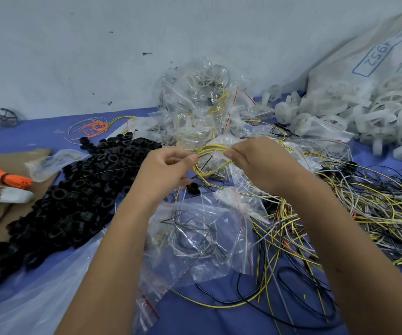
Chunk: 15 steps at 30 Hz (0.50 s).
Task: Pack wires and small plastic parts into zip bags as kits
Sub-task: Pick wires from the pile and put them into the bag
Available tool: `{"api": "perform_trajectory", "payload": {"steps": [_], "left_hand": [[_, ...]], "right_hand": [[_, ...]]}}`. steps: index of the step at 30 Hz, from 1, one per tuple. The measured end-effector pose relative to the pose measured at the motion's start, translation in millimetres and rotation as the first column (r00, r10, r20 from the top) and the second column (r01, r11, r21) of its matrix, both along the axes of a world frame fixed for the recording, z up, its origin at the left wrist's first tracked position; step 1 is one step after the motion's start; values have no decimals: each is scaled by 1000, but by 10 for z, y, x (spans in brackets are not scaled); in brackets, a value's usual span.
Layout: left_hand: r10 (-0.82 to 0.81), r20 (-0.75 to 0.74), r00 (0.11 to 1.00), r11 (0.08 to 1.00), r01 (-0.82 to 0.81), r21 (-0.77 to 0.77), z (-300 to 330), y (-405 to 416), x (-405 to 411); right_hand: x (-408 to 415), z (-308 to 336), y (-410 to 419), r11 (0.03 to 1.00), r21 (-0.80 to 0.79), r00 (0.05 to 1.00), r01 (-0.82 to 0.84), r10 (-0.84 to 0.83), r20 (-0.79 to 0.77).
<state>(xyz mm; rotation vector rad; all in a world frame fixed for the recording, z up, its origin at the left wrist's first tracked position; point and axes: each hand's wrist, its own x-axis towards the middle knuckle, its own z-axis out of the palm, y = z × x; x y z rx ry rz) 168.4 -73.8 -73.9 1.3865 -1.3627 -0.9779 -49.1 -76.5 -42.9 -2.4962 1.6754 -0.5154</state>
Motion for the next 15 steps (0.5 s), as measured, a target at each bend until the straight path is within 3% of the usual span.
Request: {"api": "perform_trajectory", "payload": {"steps": [2, 3, 5, 7, 12, 15], "left_hand": [[93, 308, 947, 988, -51, -144, 26, -19, 25], [104, 388, 916, 977, -22, -212, 55, -20, 18], [18, 455, 891, 959, 113, -259, 118, 9, -33], [-107, 506, 856, 948, 242, -209, 156, 45, -102], [-265, 442, 857, 941, 329, -75, 94, 79, -187], [-280, 267, 922, 947, 310, -79, 83, 72, -198]], "right_hand": [[3, 36, 5, 999, 48, 996, -16, 21, -92], [19, 58, 10, 996, 79, 990, -38, 48, -131], [76, 109, 36, 987, 127, 965, -97, 124, -229], [138, 178, 80, 977, 137, 923, -166, 203, -328], [156, 265, 78, 957, 182, 925, -228, 271, -266], [113, 223, 40, 965, 116, 971, -234, 237, -17]]}}
